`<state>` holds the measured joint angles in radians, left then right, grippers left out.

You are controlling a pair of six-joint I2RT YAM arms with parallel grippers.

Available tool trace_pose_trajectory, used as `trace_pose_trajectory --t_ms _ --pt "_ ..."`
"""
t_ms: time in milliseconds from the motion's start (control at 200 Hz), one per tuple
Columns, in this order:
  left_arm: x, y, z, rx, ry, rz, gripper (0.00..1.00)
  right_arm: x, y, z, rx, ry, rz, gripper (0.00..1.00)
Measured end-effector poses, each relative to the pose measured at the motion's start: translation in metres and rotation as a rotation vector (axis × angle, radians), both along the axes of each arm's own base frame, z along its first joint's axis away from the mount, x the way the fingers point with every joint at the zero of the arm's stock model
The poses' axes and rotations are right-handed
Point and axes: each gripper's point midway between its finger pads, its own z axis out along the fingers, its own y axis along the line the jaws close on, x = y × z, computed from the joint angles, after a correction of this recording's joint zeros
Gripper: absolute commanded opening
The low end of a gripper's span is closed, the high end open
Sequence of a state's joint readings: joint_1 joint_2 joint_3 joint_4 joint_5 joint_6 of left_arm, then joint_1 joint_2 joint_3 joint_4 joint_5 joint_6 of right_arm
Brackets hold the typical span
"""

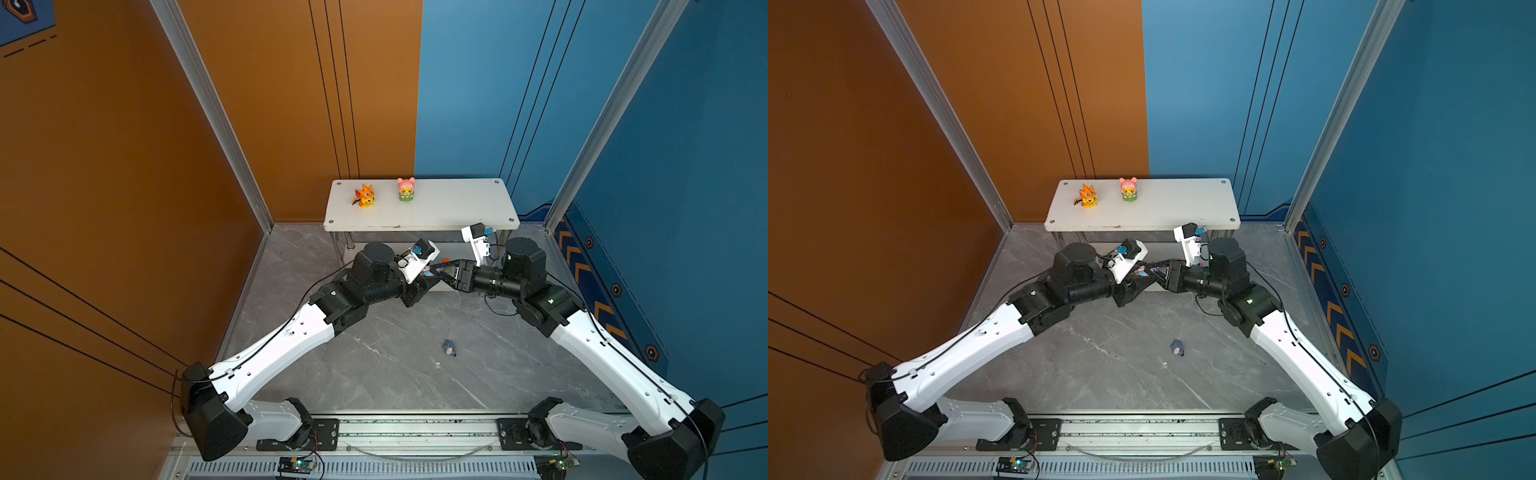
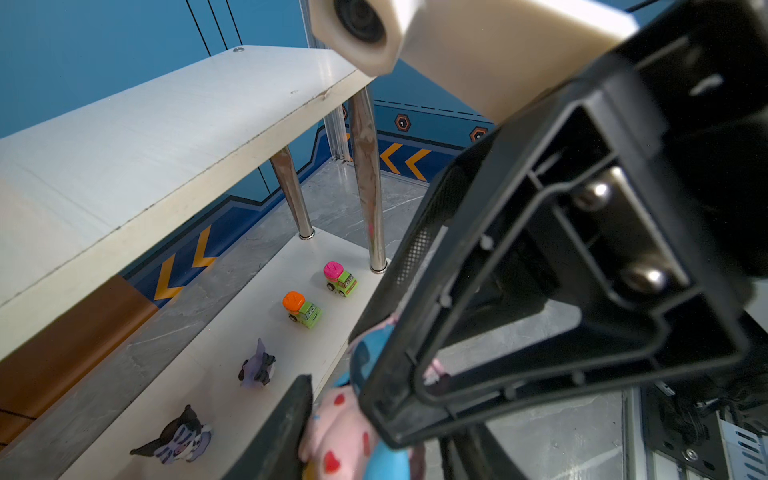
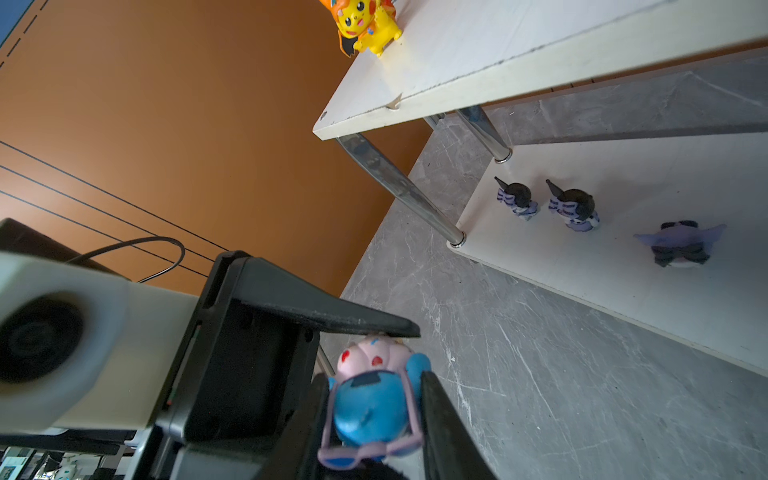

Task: Organize plastic toys on shelves
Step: Rotate the plastic toy.

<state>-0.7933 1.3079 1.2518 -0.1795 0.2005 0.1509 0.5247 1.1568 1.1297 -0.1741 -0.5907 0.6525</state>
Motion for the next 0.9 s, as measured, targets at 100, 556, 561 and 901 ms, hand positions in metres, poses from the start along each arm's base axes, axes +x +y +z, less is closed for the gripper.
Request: trace_pose_trajectory --t_ms 100,556,561,901 --pt "-0.001 -0.001 0.002 -0.004 -0.002 -0.01 0.59 0.001 -0.001 0.002 -0.002 -0.005 -0.006 0.23" --pt "-0.007 0.0 0.005 0.007 -0.01 -0.036 0.65 0.0 -0.005 0.006 -0.047 -0.027 -0.012 0.21" --pt "-0.007 0.0 0.005 0.007 -0.01 -0.036 0.65 0.0 -0.005 0.007 -0.048 -0.028 -0.012 0.21" --pt "-0.007 0.012 0.014 -0.001 -0.028 -0.021 0.64 0.005 -0.013 0.016 -0.06 -0.052 -0.038 0.2"
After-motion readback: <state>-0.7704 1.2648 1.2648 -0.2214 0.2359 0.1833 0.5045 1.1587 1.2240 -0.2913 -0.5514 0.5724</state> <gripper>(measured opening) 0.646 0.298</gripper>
